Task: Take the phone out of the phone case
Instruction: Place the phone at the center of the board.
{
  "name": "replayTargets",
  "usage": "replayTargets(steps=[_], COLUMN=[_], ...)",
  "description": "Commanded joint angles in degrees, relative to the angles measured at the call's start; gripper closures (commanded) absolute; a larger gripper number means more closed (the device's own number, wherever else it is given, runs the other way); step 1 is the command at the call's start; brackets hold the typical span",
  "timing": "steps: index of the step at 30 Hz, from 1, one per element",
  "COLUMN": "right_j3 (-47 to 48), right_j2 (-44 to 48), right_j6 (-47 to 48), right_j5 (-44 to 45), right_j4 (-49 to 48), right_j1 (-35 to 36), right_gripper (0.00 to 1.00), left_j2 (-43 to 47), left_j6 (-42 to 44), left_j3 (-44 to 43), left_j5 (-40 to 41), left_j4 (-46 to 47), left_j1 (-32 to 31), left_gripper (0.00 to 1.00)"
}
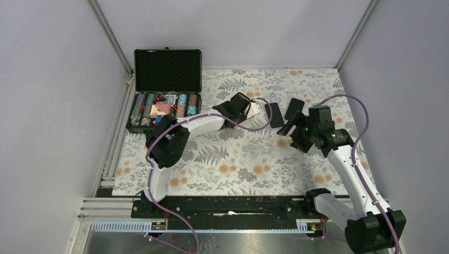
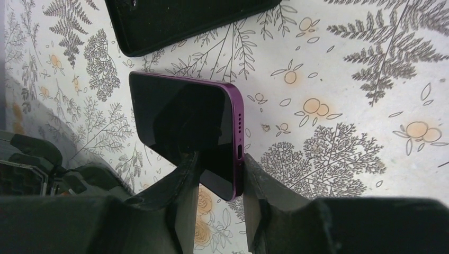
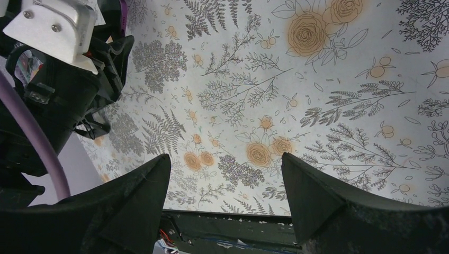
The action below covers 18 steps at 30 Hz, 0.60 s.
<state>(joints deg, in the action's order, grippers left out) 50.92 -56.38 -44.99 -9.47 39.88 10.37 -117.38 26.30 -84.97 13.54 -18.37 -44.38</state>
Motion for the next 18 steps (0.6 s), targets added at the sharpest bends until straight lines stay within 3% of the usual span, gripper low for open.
replayTargets(steps=[1, 7, 18], right_j3=[1.26, 0.57, 0.26], right_j2=[1.23, 1.81, 2.02], right_j6=[0.52, 0.52, 1.67], right_j5=[1.04, 1.33, 2.13], right_j4=[0.74, 1.46, 3.24], right_j1=[-0.51, -0.94, -1.52], right_gripper=[0.16, 0.17, 0.17], left_j2=[-1.88, -2.83, -5.54], left_j6=[-6.57, -8.91, -10.69], left_j3=[-1.86, -2.02, -5.45], left_j5=[-6.33, -9.86, -13.27], left_j4=[-1.93, -2.35, -5.63], left_j1=[-0.36, -0.4, -0.42], left_gripper=[0.74, 0.62, 0.56])
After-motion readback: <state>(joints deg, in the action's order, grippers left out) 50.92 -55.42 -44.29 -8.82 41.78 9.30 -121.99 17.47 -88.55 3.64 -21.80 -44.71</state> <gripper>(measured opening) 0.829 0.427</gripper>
